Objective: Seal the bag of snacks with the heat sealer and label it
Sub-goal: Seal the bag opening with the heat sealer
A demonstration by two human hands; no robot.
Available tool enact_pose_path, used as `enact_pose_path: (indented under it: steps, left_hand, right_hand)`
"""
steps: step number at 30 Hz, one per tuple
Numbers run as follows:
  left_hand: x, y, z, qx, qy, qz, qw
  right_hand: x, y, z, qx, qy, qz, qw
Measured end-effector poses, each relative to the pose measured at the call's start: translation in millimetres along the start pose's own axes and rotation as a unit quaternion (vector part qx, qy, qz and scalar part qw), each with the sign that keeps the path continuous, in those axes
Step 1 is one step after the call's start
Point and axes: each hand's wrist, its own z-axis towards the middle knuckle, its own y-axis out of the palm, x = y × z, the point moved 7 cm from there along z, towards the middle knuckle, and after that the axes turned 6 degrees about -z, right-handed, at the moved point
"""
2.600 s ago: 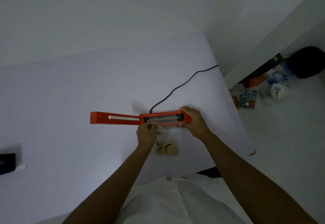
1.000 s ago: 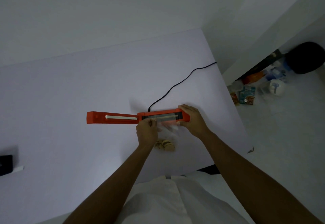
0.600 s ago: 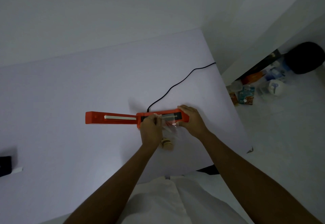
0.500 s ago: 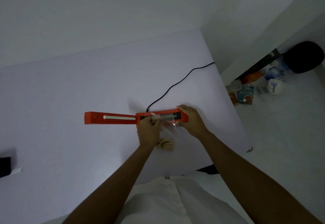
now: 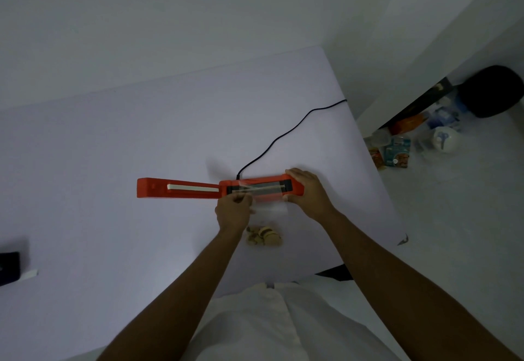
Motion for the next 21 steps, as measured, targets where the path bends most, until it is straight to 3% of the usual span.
enact_pose_path:
  steps: [14, 21]
  left_hand:
    - [27, -5, 3, 0.071, 0.07, 0.073, 0.992]
    - [43, 8, -5, 0.06, 0.121, 0.095, 0.986]
  right_hand:
    - [6, 3, 4, 0.003, -0.006, 0.017, 1.0]
    - [9, 5, 6, 0.002, -0.008, 0.004, 1.0]
